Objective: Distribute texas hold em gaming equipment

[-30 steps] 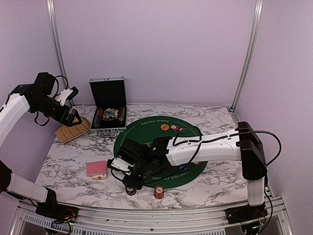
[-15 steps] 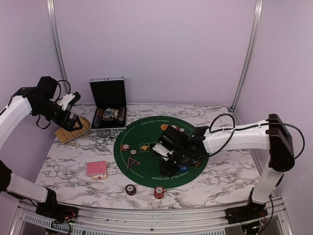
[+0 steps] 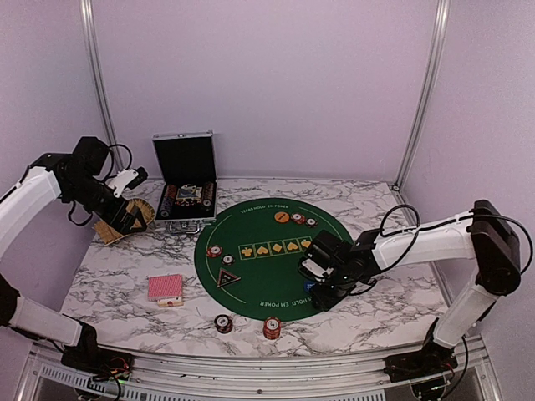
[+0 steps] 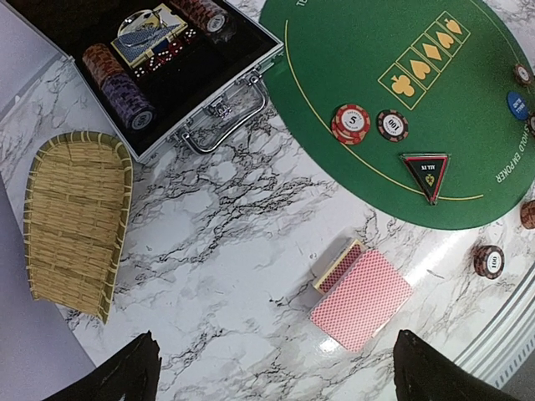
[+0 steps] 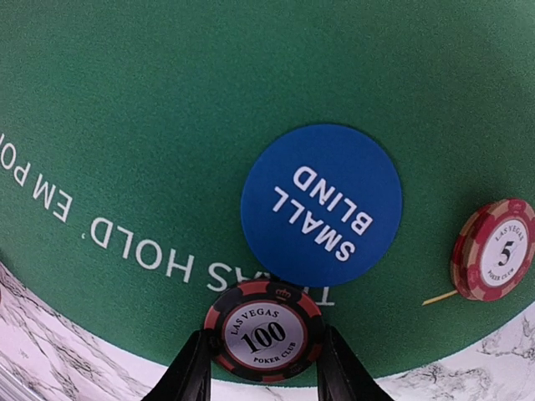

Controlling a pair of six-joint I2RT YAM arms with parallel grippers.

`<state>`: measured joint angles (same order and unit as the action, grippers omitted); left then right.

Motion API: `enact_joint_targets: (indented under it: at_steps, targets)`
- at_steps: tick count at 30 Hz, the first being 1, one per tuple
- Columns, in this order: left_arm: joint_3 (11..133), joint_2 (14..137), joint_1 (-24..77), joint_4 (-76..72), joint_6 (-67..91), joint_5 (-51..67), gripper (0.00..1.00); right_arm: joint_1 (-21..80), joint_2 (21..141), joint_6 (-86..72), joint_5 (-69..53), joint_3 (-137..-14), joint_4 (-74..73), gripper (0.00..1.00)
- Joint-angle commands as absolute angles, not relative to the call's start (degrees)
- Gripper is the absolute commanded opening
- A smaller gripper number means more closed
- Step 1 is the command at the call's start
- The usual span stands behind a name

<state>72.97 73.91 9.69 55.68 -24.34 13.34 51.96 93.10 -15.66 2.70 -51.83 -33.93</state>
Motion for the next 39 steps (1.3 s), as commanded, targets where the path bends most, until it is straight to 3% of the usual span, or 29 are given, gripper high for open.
enact_joint_targets:
  at_steps: [1,6,11,20,30,39]
  targets:
    - [71.16,73.83,10.7,57.48,-25.68,12.29,0.99,51.53,93.85,-16.47,2.65,-52.27,-32.7,0.17]
    - [68.7,73.37,12.13,57.48,-27.22,11.79,0.99,51.54,92.63,-16.48,3.23,-53.46,-35.05,0.5]
    - [65.63,73.24,13.67,57.6,-29.41,11.97,0.99,51.55,89.35,-16.53,4.89,-56.87,-38.89,0.69]
    - [60.38,75.38,18.88,57.85,-34.34,7.44,0.99,51.59,87.46,-16.93,2.82,-65.55,-42.64,0.73]
    - [55.53,75.82,27.32,56.69,-40.41,1.23,0.99,51.55,90.35,-19.69,-2.89,-71.7,-38.91,0.94]
    - [54.75,78.03,28.2,56.21,-49.33,1.67,0.99,51.7,92.58,-21.59,-4.86,-75.07,-37.1,0.97]
